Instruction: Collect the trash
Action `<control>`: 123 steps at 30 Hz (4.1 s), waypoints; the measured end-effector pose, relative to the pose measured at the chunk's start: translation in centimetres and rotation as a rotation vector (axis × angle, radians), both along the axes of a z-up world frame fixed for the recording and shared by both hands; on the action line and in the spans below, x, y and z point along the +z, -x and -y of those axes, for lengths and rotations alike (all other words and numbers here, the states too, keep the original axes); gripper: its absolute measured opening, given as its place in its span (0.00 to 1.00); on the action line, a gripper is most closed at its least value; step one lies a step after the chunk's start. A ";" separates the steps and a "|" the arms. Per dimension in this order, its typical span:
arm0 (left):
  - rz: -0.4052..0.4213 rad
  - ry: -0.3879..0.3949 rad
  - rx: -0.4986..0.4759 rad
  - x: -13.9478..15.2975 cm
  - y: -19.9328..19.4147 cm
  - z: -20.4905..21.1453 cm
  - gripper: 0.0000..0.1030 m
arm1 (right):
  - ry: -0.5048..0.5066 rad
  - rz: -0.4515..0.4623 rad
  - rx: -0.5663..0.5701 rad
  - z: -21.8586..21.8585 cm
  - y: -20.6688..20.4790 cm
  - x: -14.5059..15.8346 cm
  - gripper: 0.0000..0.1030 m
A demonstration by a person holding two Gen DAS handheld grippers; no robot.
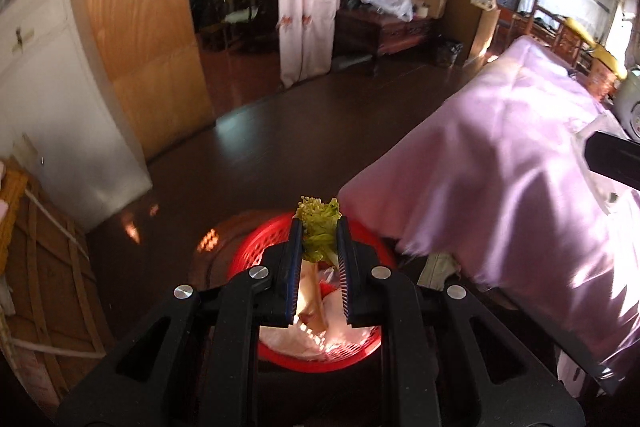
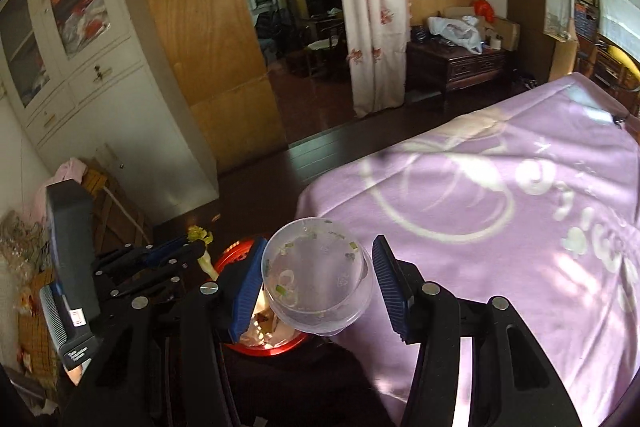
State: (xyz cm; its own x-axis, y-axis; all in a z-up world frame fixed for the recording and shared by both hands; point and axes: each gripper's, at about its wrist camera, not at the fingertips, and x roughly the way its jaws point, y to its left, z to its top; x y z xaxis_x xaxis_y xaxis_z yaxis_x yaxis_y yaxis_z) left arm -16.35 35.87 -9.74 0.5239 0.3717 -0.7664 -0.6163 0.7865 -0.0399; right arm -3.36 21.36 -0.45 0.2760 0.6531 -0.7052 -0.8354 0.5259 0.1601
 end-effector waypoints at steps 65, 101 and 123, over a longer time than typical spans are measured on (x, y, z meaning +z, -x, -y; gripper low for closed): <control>-0.154 -0.229 0.375 3.0 5.9 7.9 0.92 | 0.019 -0.020 0.062 3.2 4.0 -2.6 0.73; -0.105 -0.128 0.358 -0.6 7.3 4.8 0.92 | 0.156 -0.016 0.005 0.4 6.7 -7.6 0.75; -0.102 -0.142 0.339 0.2 7.0 5.3 0.92 | 0.154 -0.011 0.013 0.5 7.0 -7.5 0.75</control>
